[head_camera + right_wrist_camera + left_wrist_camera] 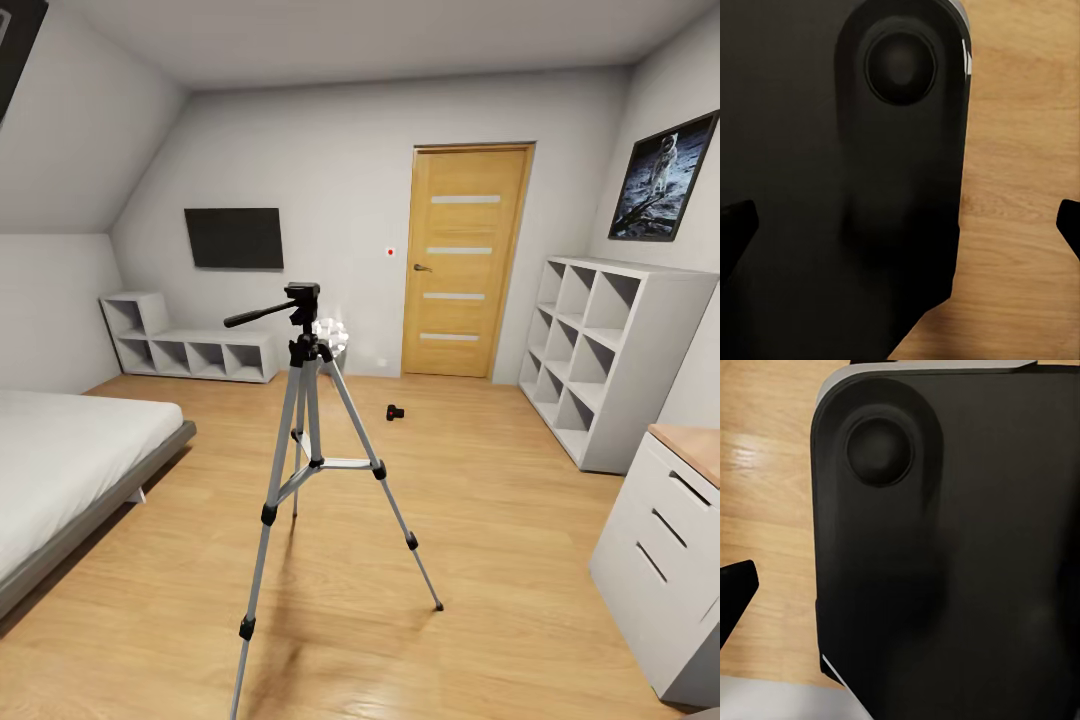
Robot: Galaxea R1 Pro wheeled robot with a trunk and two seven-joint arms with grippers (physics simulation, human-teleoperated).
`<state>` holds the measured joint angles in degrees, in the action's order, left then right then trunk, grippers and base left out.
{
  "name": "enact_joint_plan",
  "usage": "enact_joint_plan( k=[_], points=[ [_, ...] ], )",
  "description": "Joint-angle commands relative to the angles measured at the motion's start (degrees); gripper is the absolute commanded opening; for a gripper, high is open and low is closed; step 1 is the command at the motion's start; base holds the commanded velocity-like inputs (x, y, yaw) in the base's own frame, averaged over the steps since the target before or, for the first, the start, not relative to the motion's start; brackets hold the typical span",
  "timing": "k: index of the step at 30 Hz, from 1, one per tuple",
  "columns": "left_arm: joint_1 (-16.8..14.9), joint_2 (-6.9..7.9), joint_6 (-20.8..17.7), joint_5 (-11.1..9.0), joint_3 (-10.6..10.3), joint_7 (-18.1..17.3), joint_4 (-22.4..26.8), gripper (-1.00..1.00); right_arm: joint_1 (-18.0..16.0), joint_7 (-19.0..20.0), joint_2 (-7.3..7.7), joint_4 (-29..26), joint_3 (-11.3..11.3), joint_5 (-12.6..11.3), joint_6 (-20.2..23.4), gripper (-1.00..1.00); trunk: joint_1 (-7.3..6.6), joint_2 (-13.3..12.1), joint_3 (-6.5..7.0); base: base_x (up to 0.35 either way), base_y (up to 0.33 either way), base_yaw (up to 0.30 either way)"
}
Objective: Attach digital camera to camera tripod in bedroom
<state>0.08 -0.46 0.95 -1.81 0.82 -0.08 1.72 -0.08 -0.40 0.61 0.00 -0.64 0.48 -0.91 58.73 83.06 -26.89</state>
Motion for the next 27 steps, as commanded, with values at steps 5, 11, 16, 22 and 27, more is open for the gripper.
enact_joint_plan(
  k=[5, 11, 16, 22, 27],
  points=[
    [0.0, -0.02, 0.1, -0.2, 0.0, 0.0, 0.0, 1.0, 0.0, 0.0, -0.03, 0.0, -0.1, 0.0, -0.1, 1.0, 0.0, 0.0, -0.04, 0.0, 0.0, 0.0],
    [0.0, 0.06, 0.0, -1.1, -0.1, 0.0, 0.0, 1.0, 0.0, -0.1, -0.15, 0.0, -0.1, 0.0, -0.2, 1.0, 0.0, 0.0, -0.04, 0.105, 0.0, 0.0],
    [0.0, 0.1, 0.0, -3.8, -0.2, 0.0, 0.0, 1.0, 0.0, -0.1, -0.15, 0.0, -0.1, 0.0, -0.3, 1.0, 0.0, 0.0, -0.04, 0.27, 0.0, 0.0],
    [0.0, 0.11, 0.1, -6.7, -0.3, 0.0, 0.0, 1.0, 0.0, -0.1, -0.17, 0.0, -0.1, 0.0, -0.7, 1.0, 0.0, 0.0, -0.04, 0.311, 0.0, 0.0],
    [0.0, 0.05, 0.1, -6.9, -0.3, 0.0, 0.0, 1.0, 0.0, -0.1, -0.19, 0.0, -0.1, 0.0, -1.7, 1.0, 0.0, 0.0, -0.04, 0.317, 0.0, 0.0]
  ],
)
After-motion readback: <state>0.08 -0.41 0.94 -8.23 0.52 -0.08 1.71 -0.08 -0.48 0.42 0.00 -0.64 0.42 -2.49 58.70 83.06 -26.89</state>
